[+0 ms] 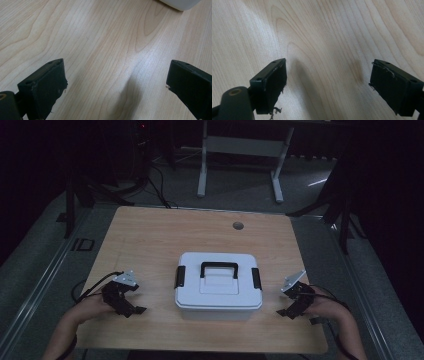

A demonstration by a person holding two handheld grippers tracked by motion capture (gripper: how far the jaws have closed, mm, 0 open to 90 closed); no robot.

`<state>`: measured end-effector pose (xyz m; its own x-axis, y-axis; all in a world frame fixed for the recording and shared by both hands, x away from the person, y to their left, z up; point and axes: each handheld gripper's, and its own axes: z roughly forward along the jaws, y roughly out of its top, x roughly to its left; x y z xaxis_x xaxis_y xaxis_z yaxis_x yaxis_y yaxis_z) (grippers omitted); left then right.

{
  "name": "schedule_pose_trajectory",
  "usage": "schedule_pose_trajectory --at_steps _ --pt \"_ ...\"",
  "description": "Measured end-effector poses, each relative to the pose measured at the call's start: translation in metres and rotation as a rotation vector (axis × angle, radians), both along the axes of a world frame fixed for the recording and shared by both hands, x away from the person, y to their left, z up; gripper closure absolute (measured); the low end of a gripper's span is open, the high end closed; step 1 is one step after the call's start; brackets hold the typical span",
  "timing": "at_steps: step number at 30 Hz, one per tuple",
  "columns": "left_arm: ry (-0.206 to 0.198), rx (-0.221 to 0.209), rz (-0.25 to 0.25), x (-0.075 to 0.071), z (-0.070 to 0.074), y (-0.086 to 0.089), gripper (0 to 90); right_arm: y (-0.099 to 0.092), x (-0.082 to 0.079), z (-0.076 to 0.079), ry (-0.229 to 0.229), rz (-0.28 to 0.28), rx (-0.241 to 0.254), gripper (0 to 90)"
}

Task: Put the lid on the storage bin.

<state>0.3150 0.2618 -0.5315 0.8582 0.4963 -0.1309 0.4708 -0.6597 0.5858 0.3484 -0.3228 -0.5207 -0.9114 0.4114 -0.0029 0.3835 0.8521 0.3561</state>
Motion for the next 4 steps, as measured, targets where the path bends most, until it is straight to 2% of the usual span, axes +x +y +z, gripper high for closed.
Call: schedule_pose_trajectory --at_steps 4 --pt "-0.005 0.003 -0.005 -0.0009 0.0020 0.0003 2.1 -0.0011 -0.0002 -0.0010 -0.003 -0.002 0.006 13.6"
